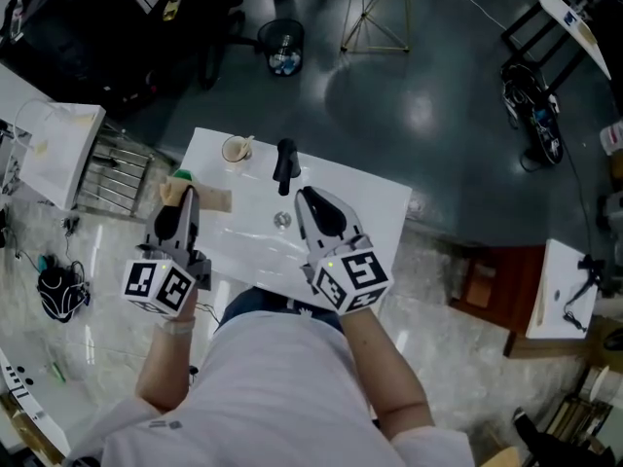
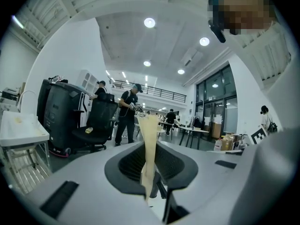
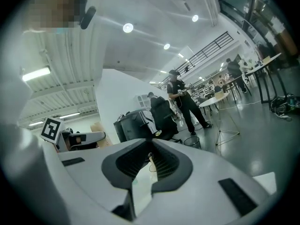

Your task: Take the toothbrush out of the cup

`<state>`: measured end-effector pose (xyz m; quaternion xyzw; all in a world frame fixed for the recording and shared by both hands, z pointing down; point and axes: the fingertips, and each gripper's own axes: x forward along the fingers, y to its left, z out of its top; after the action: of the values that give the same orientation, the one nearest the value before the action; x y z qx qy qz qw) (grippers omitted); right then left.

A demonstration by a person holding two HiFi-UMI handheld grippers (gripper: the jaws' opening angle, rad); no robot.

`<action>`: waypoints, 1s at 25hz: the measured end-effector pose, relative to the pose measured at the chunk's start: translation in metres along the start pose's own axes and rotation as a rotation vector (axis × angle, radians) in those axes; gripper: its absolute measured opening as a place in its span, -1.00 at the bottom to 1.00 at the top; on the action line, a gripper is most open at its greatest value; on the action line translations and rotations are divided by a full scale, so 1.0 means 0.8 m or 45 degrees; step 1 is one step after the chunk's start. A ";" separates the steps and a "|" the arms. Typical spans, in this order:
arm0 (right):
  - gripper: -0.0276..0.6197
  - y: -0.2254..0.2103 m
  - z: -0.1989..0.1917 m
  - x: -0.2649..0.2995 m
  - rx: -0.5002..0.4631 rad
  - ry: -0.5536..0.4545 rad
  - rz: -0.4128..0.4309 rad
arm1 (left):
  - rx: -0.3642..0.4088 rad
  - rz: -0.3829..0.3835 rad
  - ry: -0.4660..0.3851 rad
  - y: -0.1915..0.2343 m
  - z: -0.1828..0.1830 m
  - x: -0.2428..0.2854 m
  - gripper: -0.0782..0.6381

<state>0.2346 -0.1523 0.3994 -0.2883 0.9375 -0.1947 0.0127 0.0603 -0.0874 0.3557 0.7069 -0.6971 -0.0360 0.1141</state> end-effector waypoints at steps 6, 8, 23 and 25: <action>-0.82 0.015 -0.001 0.042 0.006 0.007 -0.037 | -0.034 -0.022 0.006 0.031 0.004 0.007 -0.60; -0.82 0.021 -0.006 0.057 0.003 0.012 -0.051 | -0.062 -0.034 0.009 0.044 0.001 0.007 -0.61; -0.81 0.044 -0.073 0.175 0.134 0.098 -0.281 | -0.114 -0.103 0.082 0.136 -0.004 0.003 -0.60; -0.80 0.045 -0.083 0.188 0.173 0.102 -0.302 | -0.120 -0.108 0.091 0.148 -0.005 0.002 -0.61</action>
<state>0.0807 -0.1833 0.4608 -0.3874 0.8813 -0.2691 -0.0284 -0.0548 -0.0886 0.3849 0.7304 -0.6596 -0.0484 0.1706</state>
